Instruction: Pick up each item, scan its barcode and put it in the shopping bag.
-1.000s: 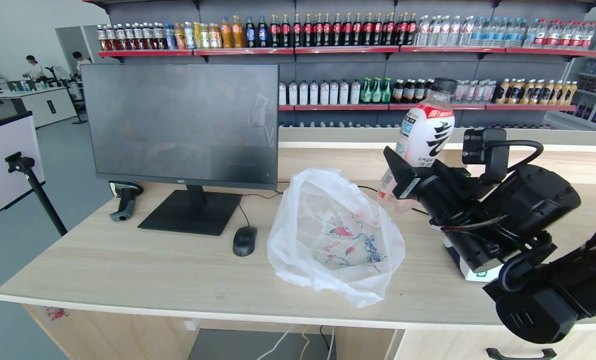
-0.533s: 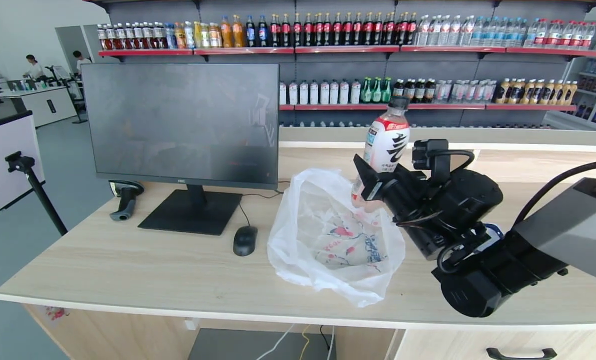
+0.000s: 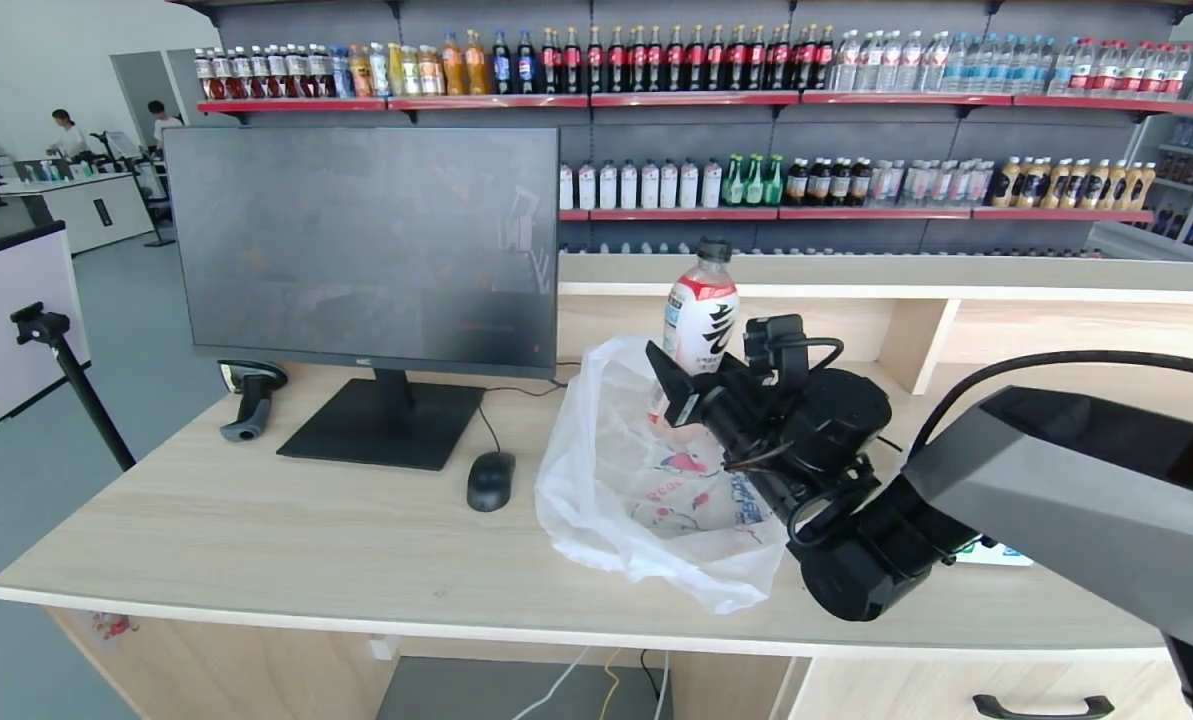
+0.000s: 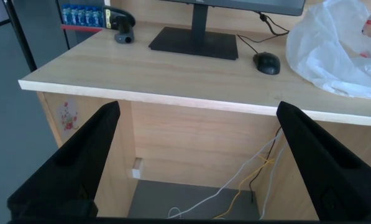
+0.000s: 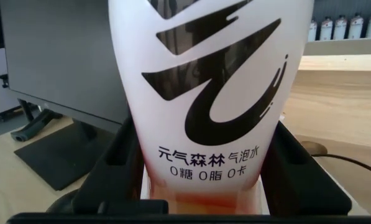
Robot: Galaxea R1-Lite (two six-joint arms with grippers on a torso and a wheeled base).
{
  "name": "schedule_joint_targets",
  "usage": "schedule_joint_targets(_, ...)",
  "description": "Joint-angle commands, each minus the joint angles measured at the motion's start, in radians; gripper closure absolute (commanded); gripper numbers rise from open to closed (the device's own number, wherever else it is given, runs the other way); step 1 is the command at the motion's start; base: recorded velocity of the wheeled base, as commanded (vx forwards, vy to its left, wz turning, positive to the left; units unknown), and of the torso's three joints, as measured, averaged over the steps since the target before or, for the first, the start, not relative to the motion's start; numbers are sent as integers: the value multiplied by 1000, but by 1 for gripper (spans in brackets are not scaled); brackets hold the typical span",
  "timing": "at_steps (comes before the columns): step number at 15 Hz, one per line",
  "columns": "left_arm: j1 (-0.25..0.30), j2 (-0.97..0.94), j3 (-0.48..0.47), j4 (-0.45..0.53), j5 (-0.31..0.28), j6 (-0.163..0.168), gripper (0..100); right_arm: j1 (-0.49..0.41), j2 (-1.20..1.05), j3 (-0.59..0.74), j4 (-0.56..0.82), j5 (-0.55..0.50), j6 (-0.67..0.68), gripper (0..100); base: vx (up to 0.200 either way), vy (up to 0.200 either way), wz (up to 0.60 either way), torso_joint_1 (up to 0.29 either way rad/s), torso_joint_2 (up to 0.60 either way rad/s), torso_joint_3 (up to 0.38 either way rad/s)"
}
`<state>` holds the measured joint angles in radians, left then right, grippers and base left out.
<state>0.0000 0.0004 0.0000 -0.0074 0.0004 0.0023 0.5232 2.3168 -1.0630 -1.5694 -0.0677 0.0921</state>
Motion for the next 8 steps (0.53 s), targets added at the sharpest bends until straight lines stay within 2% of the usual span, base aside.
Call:
schedule_joint_targets(1,0,1,0,0,0,2,0,9,67,-52,-1,2,17,100,0,0,0,0,0,0)
schedule_joint_targets(8,0,1,0,0,1,1,0,26,187,-178,-1,3,69,100,0,0,0,0,0,0)
